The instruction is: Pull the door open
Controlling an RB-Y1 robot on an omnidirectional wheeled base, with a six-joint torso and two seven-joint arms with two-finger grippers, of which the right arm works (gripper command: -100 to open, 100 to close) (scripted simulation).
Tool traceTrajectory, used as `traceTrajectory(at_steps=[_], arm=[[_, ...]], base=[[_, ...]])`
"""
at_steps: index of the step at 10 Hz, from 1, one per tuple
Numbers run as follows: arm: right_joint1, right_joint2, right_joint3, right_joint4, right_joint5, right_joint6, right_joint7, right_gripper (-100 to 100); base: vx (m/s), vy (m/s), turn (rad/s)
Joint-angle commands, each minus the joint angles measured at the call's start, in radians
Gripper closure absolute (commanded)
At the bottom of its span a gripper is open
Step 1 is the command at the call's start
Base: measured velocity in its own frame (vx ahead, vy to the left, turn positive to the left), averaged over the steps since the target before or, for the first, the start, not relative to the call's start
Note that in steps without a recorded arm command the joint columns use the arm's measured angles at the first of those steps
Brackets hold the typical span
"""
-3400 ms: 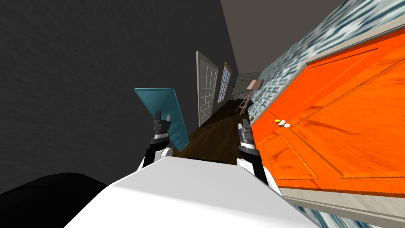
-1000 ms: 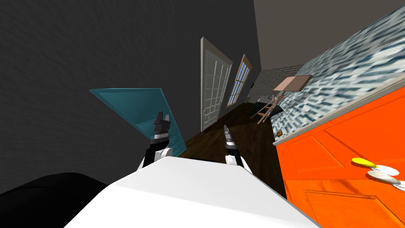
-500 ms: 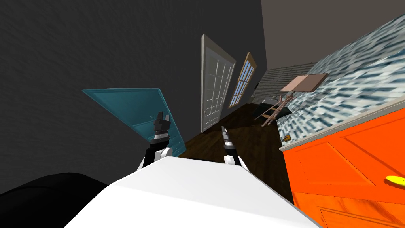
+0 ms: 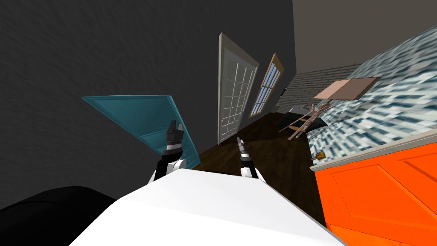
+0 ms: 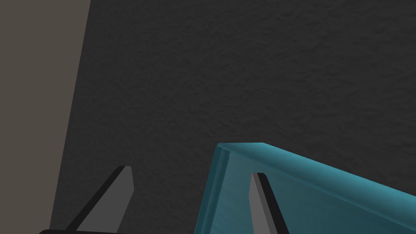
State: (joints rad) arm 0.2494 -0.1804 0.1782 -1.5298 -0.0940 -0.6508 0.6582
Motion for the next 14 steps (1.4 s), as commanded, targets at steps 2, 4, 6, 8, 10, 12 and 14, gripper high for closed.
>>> traceTrajectory(at_steps=[2,4,6,8,10,12,14], arm=[[-0.022,-0.009,0.019,0.054,-0.016,-0.016,0.047,-100],[-0.04,-0.016,0.033,0.097,-0.028,-0.03,0.081,-100],[-0.058,-0.023,0.047,0.14,-0.04,-0.043,0.115,-100],[-0.075,-0.03,0.061,0.183,-0.053,-0.057,0.148,-100],[-0.093,-0.036,0.075,0.226,-0.065,-0.071,0.182,-100],[-0.111,-0.043,0.089,0.27,-0.077,-0.084,0.216,-100],[-0.129,-0.05,0.102,0.312,-0.089,-0.097,0.248,-100]], base=[[0.091,-0.06,0.089],[0.084,-0.051,0.1],[0.086,-0.059,0.084],[0.077,-0.062,0.103],[0.092,-0.054,0.103],[0.086,-0.053,0.093],[0.087,-0.052,0.097]])
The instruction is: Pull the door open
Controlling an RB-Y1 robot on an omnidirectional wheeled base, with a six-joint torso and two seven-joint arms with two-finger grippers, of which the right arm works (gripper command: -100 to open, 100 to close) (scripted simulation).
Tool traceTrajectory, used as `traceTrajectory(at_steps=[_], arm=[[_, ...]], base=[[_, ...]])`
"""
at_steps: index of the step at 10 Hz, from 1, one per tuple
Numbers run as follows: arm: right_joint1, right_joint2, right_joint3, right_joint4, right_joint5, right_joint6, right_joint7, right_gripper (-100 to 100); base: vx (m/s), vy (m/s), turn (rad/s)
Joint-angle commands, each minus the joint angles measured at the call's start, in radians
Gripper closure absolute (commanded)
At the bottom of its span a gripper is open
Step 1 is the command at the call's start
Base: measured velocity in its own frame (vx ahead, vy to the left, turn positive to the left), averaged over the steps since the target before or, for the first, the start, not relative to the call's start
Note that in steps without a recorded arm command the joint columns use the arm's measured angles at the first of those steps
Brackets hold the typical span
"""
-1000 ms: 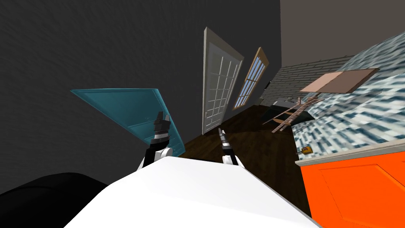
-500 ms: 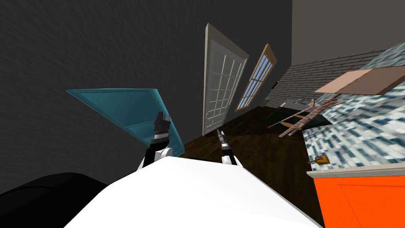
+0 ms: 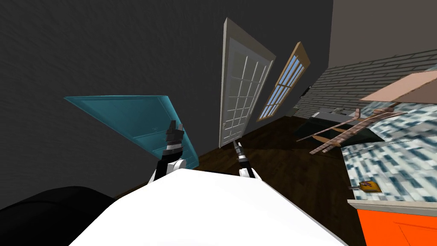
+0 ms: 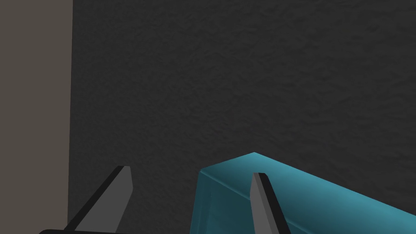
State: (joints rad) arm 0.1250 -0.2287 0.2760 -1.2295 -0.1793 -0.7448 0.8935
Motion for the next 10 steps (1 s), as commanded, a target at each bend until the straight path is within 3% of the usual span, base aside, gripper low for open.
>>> traceTrajectory(at_steps=[1,10], arm=[[-0.013,-0.005,0.011,0.032,-0.01,-0.01,0.03,-100],[-0.088,-0.033,0.07,0.215,-0.061,-0.067,0.172,-100]], base=[[0.083,-0.041,0.106],[0.082,-0.047,0.097]])
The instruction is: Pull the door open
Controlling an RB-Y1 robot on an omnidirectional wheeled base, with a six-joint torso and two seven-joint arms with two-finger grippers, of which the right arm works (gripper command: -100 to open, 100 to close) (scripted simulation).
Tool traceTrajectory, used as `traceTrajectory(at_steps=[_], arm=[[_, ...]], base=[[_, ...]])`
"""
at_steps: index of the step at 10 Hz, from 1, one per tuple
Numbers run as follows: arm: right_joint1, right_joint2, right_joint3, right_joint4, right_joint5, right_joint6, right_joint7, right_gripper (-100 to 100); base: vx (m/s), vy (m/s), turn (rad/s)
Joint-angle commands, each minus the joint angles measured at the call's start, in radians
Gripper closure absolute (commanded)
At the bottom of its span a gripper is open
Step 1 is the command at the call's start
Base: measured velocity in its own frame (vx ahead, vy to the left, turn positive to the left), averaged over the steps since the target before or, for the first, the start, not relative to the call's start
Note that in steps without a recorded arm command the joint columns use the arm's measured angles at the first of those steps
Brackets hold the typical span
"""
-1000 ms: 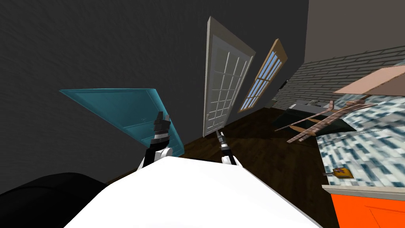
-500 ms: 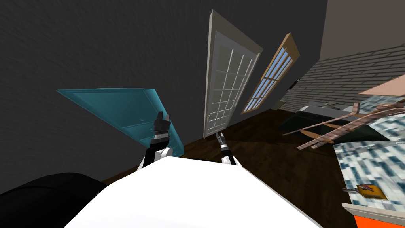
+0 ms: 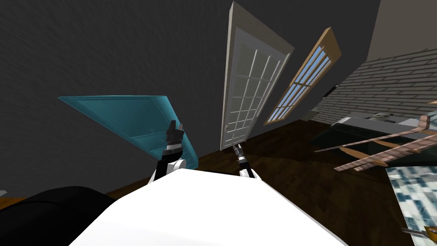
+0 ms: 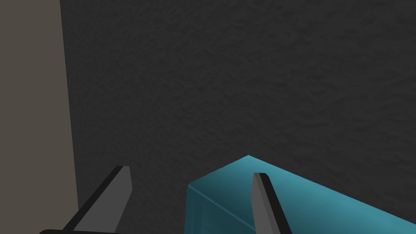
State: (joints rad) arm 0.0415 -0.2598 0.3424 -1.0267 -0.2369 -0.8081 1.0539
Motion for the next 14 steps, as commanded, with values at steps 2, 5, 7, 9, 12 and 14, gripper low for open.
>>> traceTrajectory(at_steps=[2,5,7,9,12,14], arm=[[-0.021,-0.008,0.017,0.051,-0.015,-0.017,0.042,-100],[-0.051,-0.019,0.04,0.123,-0.035,-0.039,0.098,-100],[-0.066,-0.025,0.051,0.159,-0.045,-0.05,0.126,-100],[-0.079,-0.03,0.062,0.192,-0.055,-0.061,0.152,-100],[-0.098,-0.037,0.077,0.238,-0.068,-0.075,0.188,-100],[-0.118,-0.044,0.092,0.284,-0.081,-0.09,0.224,-100]], base=[[0.084,-0.046,0.102],[0.107,-0.056,0.122],[0.084,-0.042,0.093],[0.08,-0.031,0.088],[0.064,-0.029,0.083],[0.107,-0.029,0.127]])
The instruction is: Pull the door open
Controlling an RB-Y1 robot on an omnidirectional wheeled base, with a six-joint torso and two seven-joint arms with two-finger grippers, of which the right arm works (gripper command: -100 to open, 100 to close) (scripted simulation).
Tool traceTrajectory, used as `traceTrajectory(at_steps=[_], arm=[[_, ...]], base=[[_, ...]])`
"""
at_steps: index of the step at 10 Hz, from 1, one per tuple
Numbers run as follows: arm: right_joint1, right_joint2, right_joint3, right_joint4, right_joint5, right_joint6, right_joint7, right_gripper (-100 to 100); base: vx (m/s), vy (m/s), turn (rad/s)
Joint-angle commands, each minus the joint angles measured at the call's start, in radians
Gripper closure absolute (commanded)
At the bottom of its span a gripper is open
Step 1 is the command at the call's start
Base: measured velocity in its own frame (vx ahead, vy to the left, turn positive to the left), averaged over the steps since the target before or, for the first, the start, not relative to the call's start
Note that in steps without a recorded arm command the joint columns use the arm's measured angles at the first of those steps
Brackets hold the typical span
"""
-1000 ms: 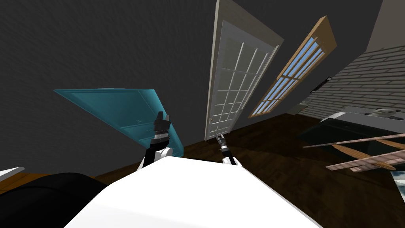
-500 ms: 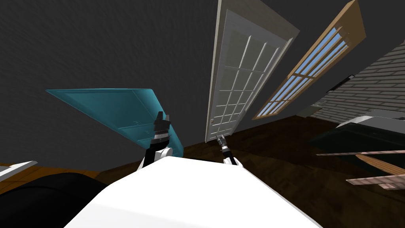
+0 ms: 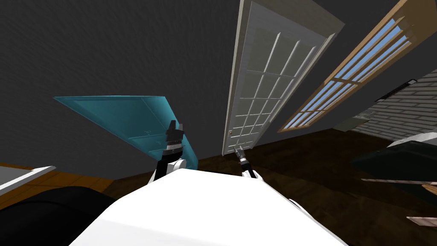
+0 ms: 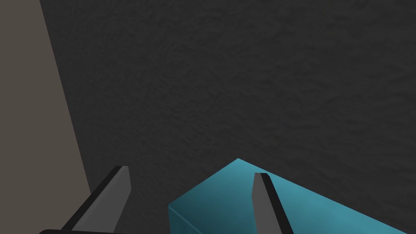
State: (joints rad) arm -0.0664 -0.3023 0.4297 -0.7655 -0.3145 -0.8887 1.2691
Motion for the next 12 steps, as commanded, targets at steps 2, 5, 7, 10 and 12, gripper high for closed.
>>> traceTrajectory(at_steps=[2,5,7,10,12], arm=[[-0.02,-0.005,0.012,0.047,-0.01,-0.017,0.028,-100],[-0.045,-0.014,0.032,0.108,-0.027,-0.036,0.075,-100],[-0.063,-0.02,0.046,0.151,-0.039,-0.049,0.109,-100],[-0.071,-0.024,0.053,0.171,-0.046,-0.055,0.126,-100],[-0.088,0.01,0.043,0.184,-0.05,-0.041,0.157,-100]], base=[[0.072,-0.034,0.06],[0.096,-0.034,0.123],[0.102,-0.021,0.111],[0.086,-0.019,0.072],[0.17,-0.047,0.138]])
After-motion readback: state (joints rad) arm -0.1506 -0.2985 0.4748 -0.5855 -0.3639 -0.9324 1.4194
